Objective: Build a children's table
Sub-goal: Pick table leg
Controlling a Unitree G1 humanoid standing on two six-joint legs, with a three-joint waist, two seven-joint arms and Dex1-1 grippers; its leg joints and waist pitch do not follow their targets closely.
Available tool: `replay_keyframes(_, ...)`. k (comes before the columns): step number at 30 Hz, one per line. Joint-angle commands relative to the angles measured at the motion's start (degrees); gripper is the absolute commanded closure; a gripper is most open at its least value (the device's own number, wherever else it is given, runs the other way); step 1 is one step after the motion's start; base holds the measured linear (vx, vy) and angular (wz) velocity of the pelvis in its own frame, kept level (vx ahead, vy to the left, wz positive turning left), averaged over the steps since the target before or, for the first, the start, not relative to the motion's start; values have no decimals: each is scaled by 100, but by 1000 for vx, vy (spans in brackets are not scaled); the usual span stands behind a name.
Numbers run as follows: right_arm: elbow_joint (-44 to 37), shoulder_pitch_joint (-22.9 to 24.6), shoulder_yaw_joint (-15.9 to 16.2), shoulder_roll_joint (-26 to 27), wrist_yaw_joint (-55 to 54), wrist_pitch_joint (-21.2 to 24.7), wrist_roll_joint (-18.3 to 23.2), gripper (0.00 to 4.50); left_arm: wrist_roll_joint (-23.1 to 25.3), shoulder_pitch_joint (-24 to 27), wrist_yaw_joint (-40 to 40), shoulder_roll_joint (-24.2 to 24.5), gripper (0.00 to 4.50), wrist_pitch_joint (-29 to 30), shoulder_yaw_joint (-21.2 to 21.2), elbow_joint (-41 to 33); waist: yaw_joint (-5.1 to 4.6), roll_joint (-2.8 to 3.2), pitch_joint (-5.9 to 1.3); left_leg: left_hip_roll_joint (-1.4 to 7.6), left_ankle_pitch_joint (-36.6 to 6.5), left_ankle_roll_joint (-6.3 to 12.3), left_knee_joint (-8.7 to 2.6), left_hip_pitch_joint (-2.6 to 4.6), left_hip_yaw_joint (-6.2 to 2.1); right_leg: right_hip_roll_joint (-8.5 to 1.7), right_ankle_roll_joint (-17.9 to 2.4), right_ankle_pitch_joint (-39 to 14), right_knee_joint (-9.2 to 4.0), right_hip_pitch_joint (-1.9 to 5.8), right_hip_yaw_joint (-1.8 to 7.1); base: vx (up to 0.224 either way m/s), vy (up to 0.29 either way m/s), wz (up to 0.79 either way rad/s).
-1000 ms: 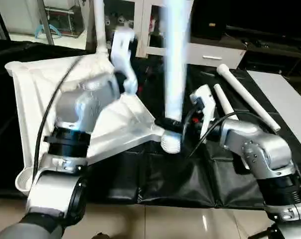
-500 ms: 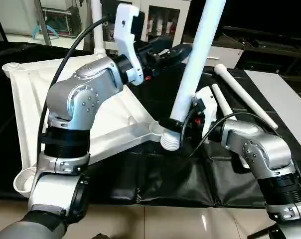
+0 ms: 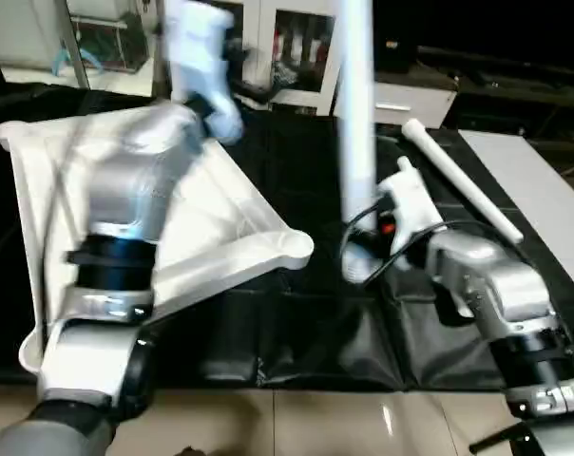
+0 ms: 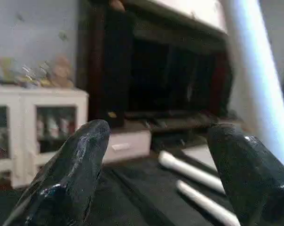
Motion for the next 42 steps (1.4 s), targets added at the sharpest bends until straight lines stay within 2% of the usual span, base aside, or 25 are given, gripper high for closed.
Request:
replay_keyframes(1, -37, 59, -274, -59, -132, -156, 8, 264, -112, 157, -268, -21, 67, -73, -80, -169, -7, 134, -437, 102, -1217, -320, -416, 89, -18, -288, -895, -1123, -345, 307, 216, 0, 0, 0)
replay_keyframes(2, -45, 76, -338, -36, -158, -166, 47, 264, -158, 232, -418, -31, 67, -170, -116, -185, 4, 172, -437, 101, -1176, -314, -415, 93, -12, -285, -948, -1010, -330, 308, 222, 0, 0, 0)
replay_keyframes(4, -129, 130, -468, 23, -121, -184, 177, 264, -303, 415, -505, -143, 67, -83, -115, -130, 32, 168, -446, 93, -1057, -259, -406, 100, 12, -280, -1099, -696, -302, 329, 232, 0, 0, 0)
replay_keyframes(5, -199, 169, -535, 58, -27, -178, 282, 264, -191, 509, -465, -162, 67, 37, -222, 28, 31, 161, -444, 97, -1077, -238, -409, 99, 17, -278, -1118, -673, -307, 332, 234, 0, 0, 0)
replay_keyframes(7, -261, 195, -538, 68, 73, -164, 346, 264, 73, 518, -331, -131, 67, 100, -390, 213, 29, 157, -432, 94, -1268, -201, -424, 103, 11, -288, -1050, -985, -341, 339, 228, 0, 0, 0)
replay_keyframes(8, -302, 212, -524, 69, 125, -158, 371, 264, 268, 498, -219, -107, 67, 95, -507, 328, 18, 134, -430, 96, -1313, -191, -433, 91, 4, -283, -994, -1102, -364, 348, 224, 0, 0, 0)
replay_keyframes(9, -395, 254, -450, 71, 239, -154, 402, 264, 588, 445, -90, -98, 67, 96, -763, 508, 17, 150, -416, 97, -1429, -194, -439, 107, 0, -285, -881, -1356, -392, 331, 226, 0, 0, 0)
replay_keyframes(11, -471, 301, -322, 83, 360, -180, 381, 264, 822, 357, -165, -173, 67, -89, -1070, 593, 19, 146, -406, 98, -1518, -195, -447, 107, -12, -302, -769, -1621, -428, 332, 224, 0, 0, 0)
replay_keyframes(12, -491, 320, -137, 131, 433, -236, 292, 264, 791, 176, -317, -440, 67, -181, -1287, 536, 32, 140, -406, 110, -1490, -212, -449, 108, -20, -324, -746, -1714, -442, 323, 228, 0, 0, 0)
replay_keyframes(14, -492, 321, -89, 160, 439, -252, 257, 264, 760, 107, -360, -545, 67, -194, -1333, 518, 43, 156, -409, 119, -1480, -232, -443, 113, -17, -341, -852, -1628, -445, 310, 233, 0, 0, 0)
replay_keyframes(15, -488, 316, -68, 177, 426, -262, 235, 264, 724, 67, -377, -609, 67, -184, -1344, 505, 45, 143, -410, 116, -1467, -231, -438, 108, -11, -333, -930, -1519, -428, 309, 232, 0, 0, 0)
replay_keyframes(18, -478, 310, -17, 228, 386, -262, 155, 264, 180, -146, -618, -985, 67, 89, -1287, 115, 43, 136, -409, 109, -1382, -203, -423, 77, -4, -345, -1018, -1395, -395, 345, 236, 0, 0, 0)
replay_keyframes(21, -545, 353, -5, 206, 456, -233, 153, 264, -71, -160, -797, -1071, 67, 219, -1253, -178, 36, 144, -411, 94, -1158, -102, -408, 50, 4, -335, -1062, -1281, -389, 369, 237, 0, 0, 0)
replay_keyframes(24, -558, 386, -13, 185, 477, -239, 146, 264, -254, -121, -975, -1092, 67, 334, -1224, -437, 40, 156, -402, 103, -1152, -51, -405, 71, 20, -320, -1132, -1223, -386, 349, 239, 0, 0, 0)
replay_keyframes(25, -543, 392, -12, 173, 466, -254, 135, 264, -307, -92, -987, -1080, 67, 406, -1169, -487, 32, 141, -392, 104, -1210, -44, -410, 73, 20, -314, -1119, -1308, -394, 349, 235, 0, 0, 0)
replay_keyframes(29, -474, 374, -38, 177, 419, -301, 105, 264, 77, 34, -850, -831, 67, 231, -1142, -235, 14, 152, -375, 90, -1416, -66, -425, 82, 6, -304, -863, -1828, -457, 339, 224, 0, 0, 0)
replay_keyframes(30, -441, 339, -118, 182, 333, -324, 108, 264, 341, 97, -630, -639, 67, 21, -1042, 28, 0, 162, -374, 86, -1464, -93, -431, 91, 1, -295, -742, -1972, -477, 325, 223, 0, 0, 0)
replay_keyframes(31, -441, 339, -118, 182, 333, -324, 108, 264, 341, 97, -630, -639, 67, 21, -1042, 28, 0, 168, -374, 82, -1467, -99, -429, 92, -1, -295, -712, -1995, -486, 320, 222, 0, 0, 0)
replay_keyframes(32, -410, 309, -229, 174, 239, -326, 108, 264, 360, 157, -467, -502, 67, -93, -819, 96, -4, 178, -376, 83, -1474, -123, -433, 99, -5, -290, -678, -2014, -482, 315, 220, 0, 0, 0)
replay_keyframes(35, -368, 316, -344, 120, 205, -331, 101, 264, -54, 330, -755, -372, 67, -6, -498, -288, -6, 187, -390, 98, -1398, -182, -435, 99, -8, -303, -801, -1762, -441, 315, 226, 0, 0, 0)
replay_keyframes(36, -350, 336, -384, 80, 195, -336, 93, 264, -304, 466, -1064, -270, 67, 126, -422, -537, 16, 191, -407, 116, -1299, -214, -436, 103, -15, -327, -935, -1538, -385, 333, 230, 0, 0, 0)
replay_keyframes(37, -343, 346, -404, 59, 189, -337, 91, 264, -396, 535, -1210, -209, 67, 183, -406, -642, 13, 204, -401, 122, -1269, -221, -438, 108, 0, -309, -1032, -1372, -367, 313, 235, 0, 0, 0)
replay_keyframes(38, -330, 357, -430, 34, 186, -341, 92, 264, -378, 637, -1387, -73, 67, 206, -480, -705, 5, 189, -399, 117, -1246, -205, -435, 114, 8, -293, -1048, -1296, -374, 305, 236, 0, 0, 0)
replay_keyframes(41, -315, 370, -465, -13, 183, -339, 95, 264, -63, 834, -1569, 229, 67, 121, -742, -598, 13, 216, -388, 104, -1247, -161, -444, 128, 25, -275, -1034, -1207, -360, 299, 246, 0, 0, 0)
replay_keyframes(42, -336, 387, -402, -97, 274, -316, 75, 264, 542, 946, -1416, 477, 67, 13, -1131, -210, 14, 195, -385, 108, -1273, -154, -452, 118, 17, -278, -964, -1304, -378, 310, 243, 0, 0, 0)
